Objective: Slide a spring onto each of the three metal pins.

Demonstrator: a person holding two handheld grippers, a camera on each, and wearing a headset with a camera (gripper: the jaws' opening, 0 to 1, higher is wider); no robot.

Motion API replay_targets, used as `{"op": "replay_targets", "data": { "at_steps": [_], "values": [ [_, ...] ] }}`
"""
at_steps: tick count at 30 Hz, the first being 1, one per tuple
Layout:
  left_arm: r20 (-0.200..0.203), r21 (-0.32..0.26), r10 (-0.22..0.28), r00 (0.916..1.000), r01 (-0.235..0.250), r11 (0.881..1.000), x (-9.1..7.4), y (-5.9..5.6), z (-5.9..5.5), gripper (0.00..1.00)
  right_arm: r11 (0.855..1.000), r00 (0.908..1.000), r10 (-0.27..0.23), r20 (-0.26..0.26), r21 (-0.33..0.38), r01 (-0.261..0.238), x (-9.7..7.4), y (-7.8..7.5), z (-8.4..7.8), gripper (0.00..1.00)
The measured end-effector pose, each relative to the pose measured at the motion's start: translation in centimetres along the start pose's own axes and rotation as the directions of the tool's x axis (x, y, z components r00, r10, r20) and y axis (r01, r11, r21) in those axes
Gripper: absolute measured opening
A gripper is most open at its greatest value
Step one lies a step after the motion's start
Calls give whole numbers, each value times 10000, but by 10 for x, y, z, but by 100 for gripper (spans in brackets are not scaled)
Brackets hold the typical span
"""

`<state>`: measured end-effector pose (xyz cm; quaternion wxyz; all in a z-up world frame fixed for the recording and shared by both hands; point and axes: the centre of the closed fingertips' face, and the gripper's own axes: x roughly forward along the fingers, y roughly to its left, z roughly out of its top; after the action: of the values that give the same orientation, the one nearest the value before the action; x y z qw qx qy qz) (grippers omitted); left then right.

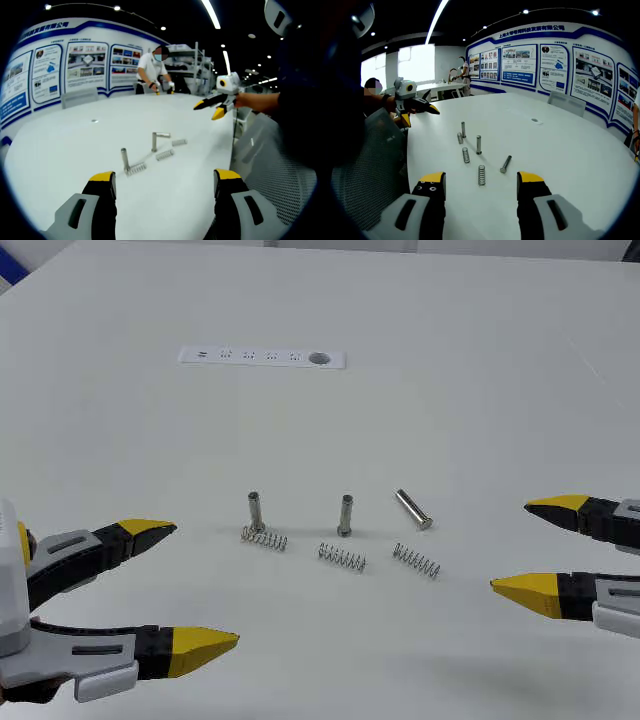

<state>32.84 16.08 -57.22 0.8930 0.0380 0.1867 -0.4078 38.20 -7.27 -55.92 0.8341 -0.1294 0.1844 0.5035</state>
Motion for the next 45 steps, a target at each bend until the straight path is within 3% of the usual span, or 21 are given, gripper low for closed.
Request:
{"op": "replay_targets", "data": {
  "at_steps": [10,27,34,45],
  "values": [
    [-70,-42,-101,9999,101,9999,0,1,-2,81,9996,9999,-135,-53,263,136,-1,6,-8,58],
    [-47,28,-126,9999,126,9999,1,1,0,81,9986,9993,-363,-48,371,365,-4,0,-5,57],
    [-15,14,-57,10000,57,10000,0,1,0,81,9974,9989,-452,-83,560,456,-1,-9,1,53],
    [11,6,25,10000,-25,10000,0,0,1,80,9973,9956,-582,-737,400,613,23,-28,14,43]
  ]
}}
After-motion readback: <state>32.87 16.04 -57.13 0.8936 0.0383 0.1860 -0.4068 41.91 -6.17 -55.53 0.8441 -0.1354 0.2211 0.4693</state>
